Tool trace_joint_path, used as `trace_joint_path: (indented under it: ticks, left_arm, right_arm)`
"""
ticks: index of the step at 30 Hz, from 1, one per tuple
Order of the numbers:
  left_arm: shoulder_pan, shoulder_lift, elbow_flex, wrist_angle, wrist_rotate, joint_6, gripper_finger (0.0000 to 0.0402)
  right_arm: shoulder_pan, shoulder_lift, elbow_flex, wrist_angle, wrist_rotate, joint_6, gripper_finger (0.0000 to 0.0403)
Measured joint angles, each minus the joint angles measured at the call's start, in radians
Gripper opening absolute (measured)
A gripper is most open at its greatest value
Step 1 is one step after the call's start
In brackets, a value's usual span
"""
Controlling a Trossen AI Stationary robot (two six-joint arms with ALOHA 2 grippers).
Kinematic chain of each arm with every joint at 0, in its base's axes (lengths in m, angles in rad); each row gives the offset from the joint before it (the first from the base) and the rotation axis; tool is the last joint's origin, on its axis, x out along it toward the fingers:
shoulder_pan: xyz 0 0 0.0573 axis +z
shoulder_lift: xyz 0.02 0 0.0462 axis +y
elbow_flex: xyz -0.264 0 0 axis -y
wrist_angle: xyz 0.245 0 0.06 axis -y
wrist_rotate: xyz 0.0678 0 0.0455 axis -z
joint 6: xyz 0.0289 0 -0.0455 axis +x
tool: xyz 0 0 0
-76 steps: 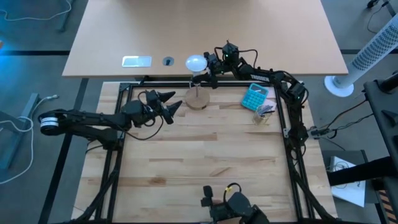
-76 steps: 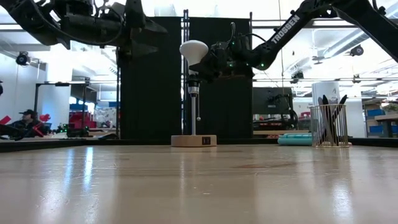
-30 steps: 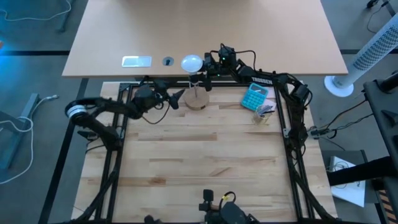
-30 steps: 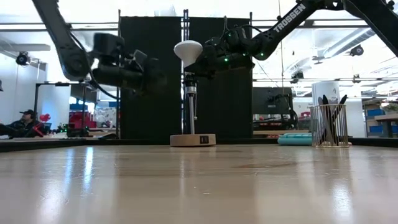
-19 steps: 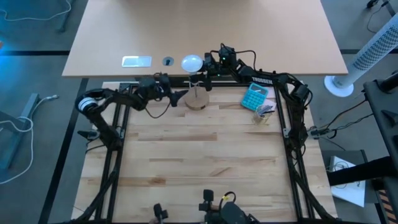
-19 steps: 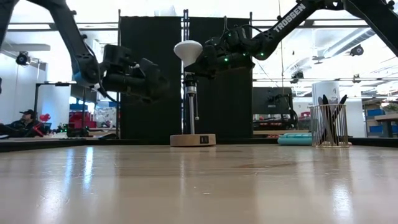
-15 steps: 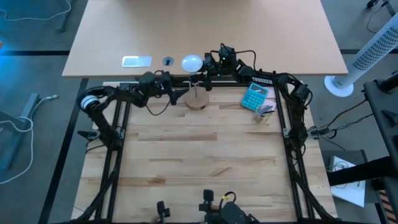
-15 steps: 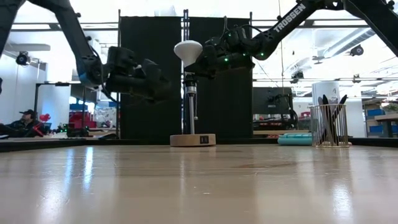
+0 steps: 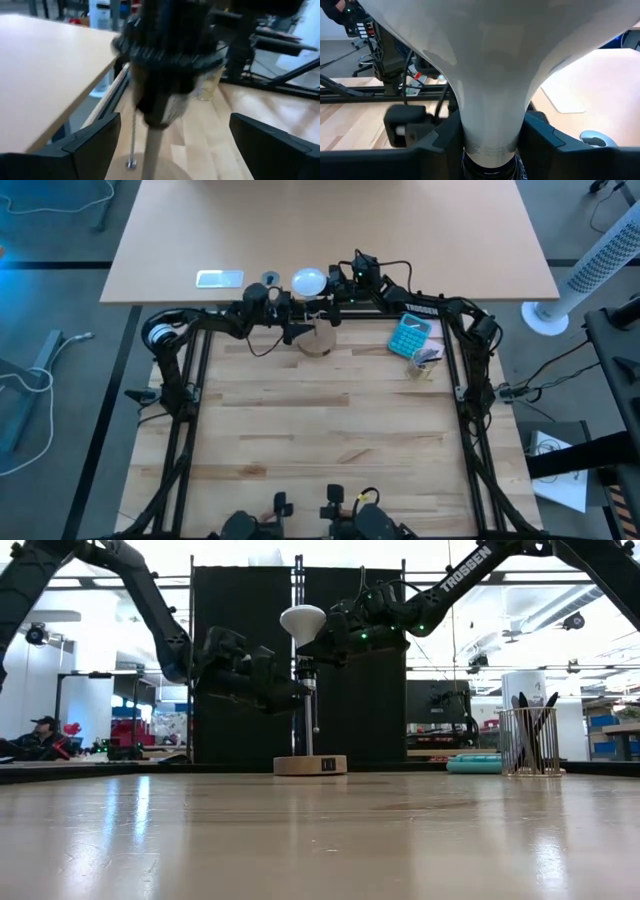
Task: Screw lightbulb
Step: Remove the light bulb from the table lamp
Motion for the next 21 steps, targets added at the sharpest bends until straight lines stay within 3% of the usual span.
trace_joint_path:
  ticks: [3,6,12,17,21]
  left_arm:
    - [-0.002,-0.009,0.002,0.017,0.027,0.002,0.0366]
    - [-0.005,-0.013,-0.001,0.063,-0.021,0.009,0.0364]
    - [-0.02,-0.011,0.008,0.122,-0.046,-0.001,0.0337]
    - [-0.021,-0.011,0.008,0.102,-0.049,0.003,0.0268]
    - [-0.023,-0.011,0.008,0.096,-0.075,0.013,0.0175]
  right_arm:
    - [0.0,0.0,0.0,0.0,0.0,0.002,0.0142]
    - [0.0,0.0,0.0,0.0,0.0,-0.003,0.0146]
    - [0.0,0.0,0.0,0.005,0.0,-0.004,0.0141]
    - [-0.002,0.001,0.0,0.006,0.0,-0.003,0.0144]
    - [-0.002,0.001,0.0,0.006,0.0,-0.003,0.0145]
